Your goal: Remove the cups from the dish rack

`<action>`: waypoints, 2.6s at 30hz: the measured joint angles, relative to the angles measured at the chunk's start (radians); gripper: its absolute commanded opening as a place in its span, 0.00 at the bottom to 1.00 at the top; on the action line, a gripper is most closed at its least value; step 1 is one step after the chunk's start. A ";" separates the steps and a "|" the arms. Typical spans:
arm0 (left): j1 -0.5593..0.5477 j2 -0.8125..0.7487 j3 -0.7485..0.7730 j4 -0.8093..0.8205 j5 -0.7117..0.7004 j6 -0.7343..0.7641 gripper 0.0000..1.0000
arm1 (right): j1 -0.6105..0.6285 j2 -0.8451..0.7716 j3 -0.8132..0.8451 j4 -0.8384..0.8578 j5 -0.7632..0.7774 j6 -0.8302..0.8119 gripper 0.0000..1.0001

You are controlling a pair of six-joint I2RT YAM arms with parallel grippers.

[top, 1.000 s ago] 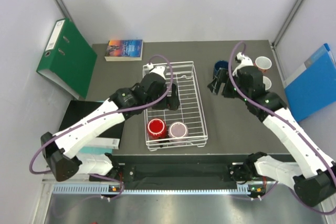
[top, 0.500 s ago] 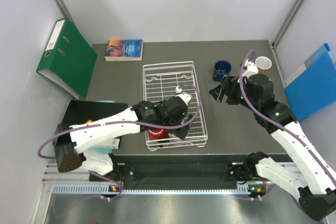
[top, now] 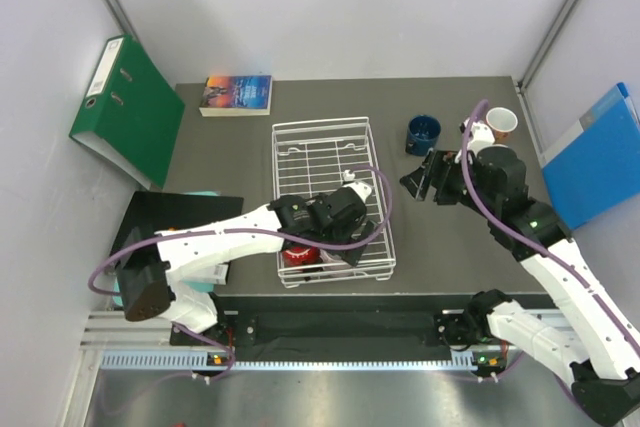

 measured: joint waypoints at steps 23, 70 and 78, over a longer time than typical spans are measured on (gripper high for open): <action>0.010 0.102 0.032 0.012 0.099 0.065 0.99 | 0.001 -0.001 -0.036 -0.023 0.014 -0.001 0.80; 0.160 0.363 0.319 0.108 0.013 -0.002 0.00 | 0.001 -0.005 -0.055 -0.021 0.056 0.000 0.80; 0.245 0.377 0.323 0.157 -0.011 -0.019 0.84 | 0.001 -0.008 -0.055 -0.027 0.060 -0.002 0.80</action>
